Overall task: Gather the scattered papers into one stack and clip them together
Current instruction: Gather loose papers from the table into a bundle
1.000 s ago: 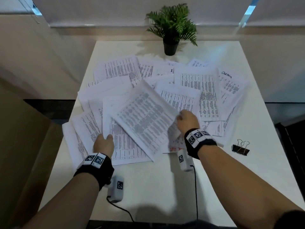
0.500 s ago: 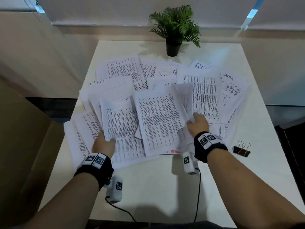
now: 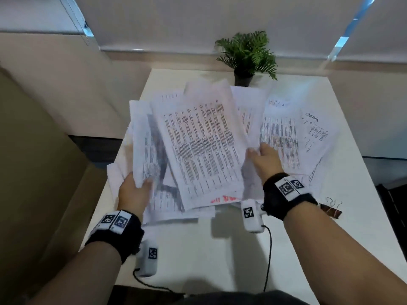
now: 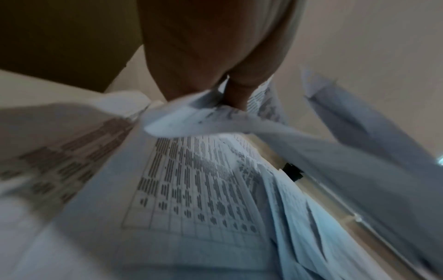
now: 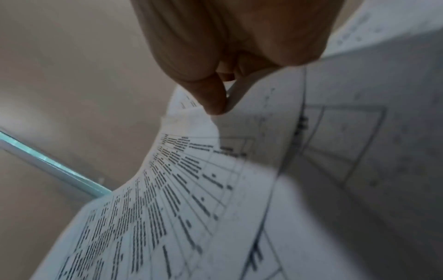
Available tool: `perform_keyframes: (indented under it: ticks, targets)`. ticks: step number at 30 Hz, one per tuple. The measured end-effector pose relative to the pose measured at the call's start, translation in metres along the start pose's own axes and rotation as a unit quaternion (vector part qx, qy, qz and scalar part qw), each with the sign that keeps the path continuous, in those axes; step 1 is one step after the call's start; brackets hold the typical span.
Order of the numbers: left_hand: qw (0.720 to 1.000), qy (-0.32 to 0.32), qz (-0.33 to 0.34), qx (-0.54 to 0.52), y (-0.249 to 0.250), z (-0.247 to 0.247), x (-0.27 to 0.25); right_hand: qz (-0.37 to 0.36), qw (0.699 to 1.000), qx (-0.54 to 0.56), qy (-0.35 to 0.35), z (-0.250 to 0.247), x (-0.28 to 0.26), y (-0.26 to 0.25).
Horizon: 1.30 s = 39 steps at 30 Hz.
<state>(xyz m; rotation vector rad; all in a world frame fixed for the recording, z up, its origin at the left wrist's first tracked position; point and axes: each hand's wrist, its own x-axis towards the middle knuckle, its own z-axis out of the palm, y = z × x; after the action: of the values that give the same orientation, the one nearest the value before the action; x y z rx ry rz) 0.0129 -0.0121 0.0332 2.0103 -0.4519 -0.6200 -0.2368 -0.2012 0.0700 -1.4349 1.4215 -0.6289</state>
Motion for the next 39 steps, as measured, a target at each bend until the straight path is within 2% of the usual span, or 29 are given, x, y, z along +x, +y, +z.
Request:
perform_keyframes:
  ticks: [4, 6, 8, 10, 11, 12, 13, 14, 16, 18, 20, 21, 22, 23, 24, 25, 27, 29, 30, 32, 34, 37, 39]
  targets:
    - [0.986, -0.139, -0.047, -0.081, 0.003, 0.008, -0.018, 0.043, 0.996, 0.009, -0.074, 0.030, -0.021, 0.014]
    - [0.980, -0.166, -0.072, -0.078, 0.003, 0.009, -0.017, 0.056, 0.993, 0.045, -0.093, 0.042, -0.035, 0.017]
    - [0.981, -0.189, -0.035, 0.004, 0.004, 0.009, -0.015, 0.040, 0.994, 0.028, -0.099, 0.051, -0.041, 0.021]
    - [0.976, -0.179, 0.037, 0.119, 0.001, 0.008, -0.009, 0.020, 0.995, -0.001, -0.095, 0.054, -0.043, 0.019]
    - [0.970, -0.169, 0.068, 0.162, 0.003, 0.007, -0.008, -0.008, 0.996, -0.028, -0.085, 0.055, -0.045, 0.016]
    - [0.968, -0.156, 0.079, 0.177, 0.009, 0.005, -0.008, -0.066, 0.992, -0.094, -0.057, 0.054, -0.047, 0.011]
    - [0.964, -0.147, 0.111, 0.191, 0.016, 0.005, -0.009, -0.139, 0.970, -0.197, -0.017, 0.054, -0.048, 0.007]
    - [0.955, -0.143, 0.146, 0.215, 0.022, 0.003, -0.010, -0.223, 0.926, -0.303, 0.028, 0.053, -0.051, 0.000]
    - [0.932, -0.139, 0.215, 0.257, 0.035, 0.001, -0.012, -0.349, 0.831, -0.428, 0.075, 0.052, -0.054, -0.016]
    - [0.918, -0.127, 0.277, 0.252, 0.048, 0.000, -0.014, -0.416, 0.777, -0.470, 0.051, 0.050, -0.057, -0.035]
    - [0.916, -0.094, 0.348, 0.178, 0.055, -0.001, -0.013, -0.437, 0.745, -0.503, 0.036, 0.047, -0.058, -0.049]
    - [0.915, -0.049, 0.375, 0.140, 0.055, -0.001, -0.009, -0.428, 0.745, -0.510, 0.039, 0.045, -0.056, -0.054]
    - [0.920, 0.008, 0.374, 0.119, 0.051, -0.001, -0.004, -0.406, 0.761, -0.506, 0.030, 0.043, -0.054, -0.059]
    - [0.934, 0.063, 0.337, 0.105, 0.046, -0.002, 0.000, -0.372, 0.788, -0.490, 0.020, 0.041, -0.054, -0.062]
    - [0.953, 0.101, 0.270, 0.094, 0.038, -0.003, 0.005, -0.334, 0.820, -0.464, 0.019, 0.038, -0.051, -0.063]
    - [0.973, 0.110, 0.185, 0.088, 0.028, -0.003, 0.009, -0.297, 0.854, -0.426, 0.024, 0.035, -0.047, -0.062]
    - [0.990, 0.072, 0.016, 0.121, 0.000, -0.004, 0.019, -0.217, 0.912, -0.346, 0.031, 0.032, -0.037, -0.050]
    - [0.978, 0.015, -0.117, 0.174, -0.031, -0.004, 0.025, -0.119, 0.956, -0.266, 0.022, 0.034, -0.026, -0.026]
    - [0.969, 0.001, -0.159, 0.191, -0.042, -0.003, 0.026, -0.071, 0.970, -0.232, 0.018, 0.036, -0.022, -0.010]
    - [0.964, 0.001, -0.192, 0.182, -0.056, 0.000, 0.024, 0.009, 0.980, -0.199, 0.014, 0.041, -0.018, 0.023]
    - [0.971, -0.005, -0.194, 0.142, -0.058, 0.005, 0.022, 0.061, 0.975, -0.214, -0.003, 0.047, -0.021, 0.052]
    - [0.970, -0.040, -0.184, 0.153, -0.059, 0.009, 0.023, 0.101, 0.964, -0.243, -0.033, 0.057, -0.028, 0.083]
    - [0.962, -0.014, -0.161, 0.220, -0.056, 0.007, 0.026, 0.105, 0.962, -0.248, -0.033, 0.060, -0.029, 0.093]
